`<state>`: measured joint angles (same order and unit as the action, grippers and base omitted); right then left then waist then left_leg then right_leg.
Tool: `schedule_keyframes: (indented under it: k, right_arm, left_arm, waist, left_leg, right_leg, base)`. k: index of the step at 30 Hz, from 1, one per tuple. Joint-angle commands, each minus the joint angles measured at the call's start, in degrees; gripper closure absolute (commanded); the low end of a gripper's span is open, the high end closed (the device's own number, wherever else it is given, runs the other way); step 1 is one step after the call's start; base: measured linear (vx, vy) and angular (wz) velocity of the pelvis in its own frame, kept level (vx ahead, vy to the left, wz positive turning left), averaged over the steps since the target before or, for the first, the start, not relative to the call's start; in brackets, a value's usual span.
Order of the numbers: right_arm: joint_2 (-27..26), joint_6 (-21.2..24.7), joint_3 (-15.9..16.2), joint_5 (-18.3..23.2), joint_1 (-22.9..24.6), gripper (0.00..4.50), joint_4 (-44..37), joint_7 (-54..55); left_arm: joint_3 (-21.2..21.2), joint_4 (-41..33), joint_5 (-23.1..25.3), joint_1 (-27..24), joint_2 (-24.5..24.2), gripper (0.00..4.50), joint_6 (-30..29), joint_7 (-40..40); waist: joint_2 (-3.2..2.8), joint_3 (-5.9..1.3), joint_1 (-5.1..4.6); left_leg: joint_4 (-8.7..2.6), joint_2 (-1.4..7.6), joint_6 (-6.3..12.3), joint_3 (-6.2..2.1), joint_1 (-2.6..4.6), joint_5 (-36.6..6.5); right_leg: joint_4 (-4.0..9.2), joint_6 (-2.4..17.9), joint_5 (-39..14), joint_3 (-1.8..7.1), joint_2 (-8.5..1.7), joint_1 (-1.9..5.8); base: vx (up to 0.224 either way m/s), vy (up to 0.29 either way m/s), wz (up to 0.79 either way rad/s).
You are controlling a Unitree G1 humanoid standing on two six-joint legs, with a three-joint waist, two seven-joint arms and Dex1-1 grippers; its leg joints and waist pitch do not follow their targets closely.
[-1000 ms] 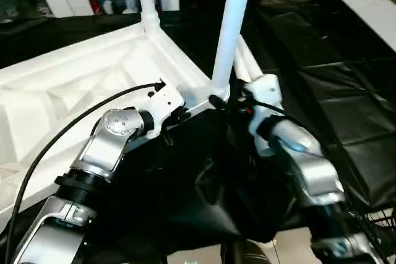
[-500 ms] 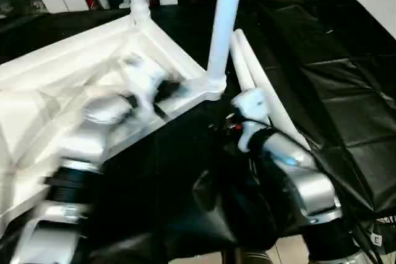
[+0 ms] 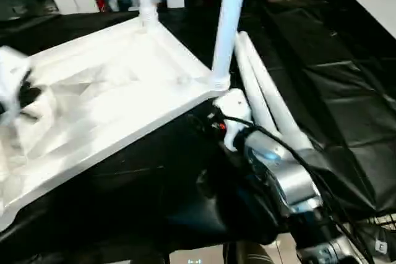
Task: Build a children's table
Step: Rotate table base
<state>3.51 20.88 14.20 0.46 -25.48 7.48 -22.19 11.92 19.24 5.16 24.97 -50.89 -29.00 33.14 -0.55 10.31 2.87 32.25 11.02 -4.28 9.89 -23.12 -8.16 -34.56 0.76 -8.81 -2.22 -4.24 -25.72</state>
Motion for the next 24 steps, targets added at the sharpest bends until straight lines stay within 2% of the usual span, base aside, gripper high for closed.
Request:
schedule_keyframes:
  k: [1,5,9,11,12,15,16,17,18,20,21,24]
  right_arm:
    - [-0.24,-0.45,0.40,-0.67,-1.22,0.70,1.83,0.23]
    - [-0.21,-1.03,0.76,-0.98,-2.23,0.70,3.12,0.08]
    - [0.01,-2.07,1.58,-1.57,-3.50,0.70,5.92,-0.41]
    - [0.07,-2.32,1.72,-1.68,-3.80,0.70,6.53,-0.52]
    - [0.12,-2.59,1.80,-1.78,-4.14,0.70,7.18,-0.61]
    - [0.01,-4.03,1.95,-2.85,-6.06,0.70,10.63,-1.09]
    - [0.04,-4.24,2.03,-2.94,-6.36,0.70,11.05,-1.19]
    - [0.05,-4.37,2.08,-2.99,-6.56,0.70,11.31,-1.25]
    - [0.04,-4.64,2.08,-2.99,-6.95,0.70,11.80,-1.25]
    - [0.04,-5.00,2.10,-2.95,-7.29,0.70,12.34,-1.23]
    - [-0.17,-5.96,1.79,-2.71,-8.31,0.70,13.91,-1.14]
    - [-0.55,-7.11,1.38,-2.39,-9.00,0.70,15.37,-1.11]
  left_arm:
    - [-1.36,4.16,2.20,-0.02,-2.38,3.51,2.67,-2.11]
    - [-1.58,6.11,2.72,0.09,-2.53,3.51,3.93,-1.22]
    - [-5.78,9.37,2.30,0.49,-1.42,3.51,6.67,5.21]
    - [-6.25,10.00,2.23,0.85,-0.91,3.51,7.43,5.67]
    - [-6.69,10.79,2.27,1.37,-0.31,3.51,7.84,5.79]
    - [-11.26,17.73,4.95,5.05,0.19,3.51,11.96,7.15]
    - [-12.59,18.70,6.16,5.46,-0.25,3.51,12.47,8.11]
    - [-13.49,19.32,6.97,5.72,-0.56,3.51,12.82,8.76]
    - [-14.25,20.09,7.84,6.01,-0.95,3.51,13.38,9.28]
    - [-14.81,20.94,8.19,6.38,-1.24,3.51,14.00,9.65]
    - [-15.67,22.11,7.70,6.60,-2.33,3.51,14.28,13.65]
    - [-16.39,22.47,7.10,6.41,-3.21,3.51,14.07,18.10]
  waist:
    - [-1.60,-5.22,-0.05]
    - [-1.49,-5.31,0.04]
    - [-1.26,-5.20,0.13]
    - [-1.37,-5.12,0.12]
    - [-1.22,-5.08,0.07]
    - [-1.41,-5.15,0.14]
    - [-1.77,-5.07,0.24]
    - [-1.77,-5.07,0.24]
    - [-1.46,-5.06,0.15]
    - [-1.67,-5.16,-0.02]
    - [-1.72,-5.27,-0.17]
    - [-1.67,-5.21,-0.42]
  left_leg:
    - [-3.57,0.86,-1.21,-0.31,1.76,-13.53]
    - [-3.47,1.04,-1.27,-0.29,1.96,-12.76]
    - [-3.51,1.01,-1.09,-0.22,1.94,-12.60]
    - [-3.52,1.06,-1.32,-0.22,1.91,-12.94]
    - [-3.50,1.06,-1.37,-0.17,1.90,-13.27]
    - [-3.45,0.84,-1.48,-0.24,1.95,-14.02]
    - [-3.48,0.98,-1.83,-0.35,1.98,-14.49]
    - [-3.48,0.98,-1.83,-0.35,1.98,-14.49]
    - [-3.56,0.99,-2.01,-0.40,1.88,-14.78]
    - [-3.49,1.06,-2.12,-0.44,1.84,-14.05]
    - [-3.38,0.99,-2.04,-0.38,1.89,-13.63]
    - [-3.43,1.08,-2.16,-0.42,1.84,-13.67]
  right_leg:
    - [2.88,11.89,-7.03,2.29,-2.54,3.41]
    - [2.74,12.29,-5.84,2.37,-2.71,3.42]
    - [2.82,12.71,-6.74,2.44,-2.79,3.33]
    - [2.78,12.82,-6.75,2.49,-2.86,3.31]
    - [2.84,12.87,-6.81,2.53,-2.88,3.35]
    - [2.89,12.59,-7.49,2.49,-2.85,3.38]
    - [2.80,12.44,-7.96,2.53,-2.98,3.34]
    - [2.80,12.44,-7.96,2.53,-2.98,3.34]
    - [2.94,11.93,-8.77,2.57,-3.07,3.52]
    - [2.78,12.34,-7.37,2.54,-3.08,3.58]
    - [2.66,13.23,-5.87,2.48,-2.99,3.56]
    - [2.50,14.16,-5.27,2.47,-3.07,3.66]
  base:
    - [0.000,0.000,0.00]
    - [0.000,0.000,0.00]
    - [0.000,0.000,0.00]
    - [0.000,0.000,0.00]
    - [0.000,0.000,0.00]
    - [0.000,0.000,0.00]
    - [0.000,0.000,0.00]
    - [0.000,0.000,0.00]
    - [0.000,0.000,0.00]
    - [0.000,0.000,0.00]
    - [0.000,0.000,0.00]
    - [0.000,0.000,0.00]
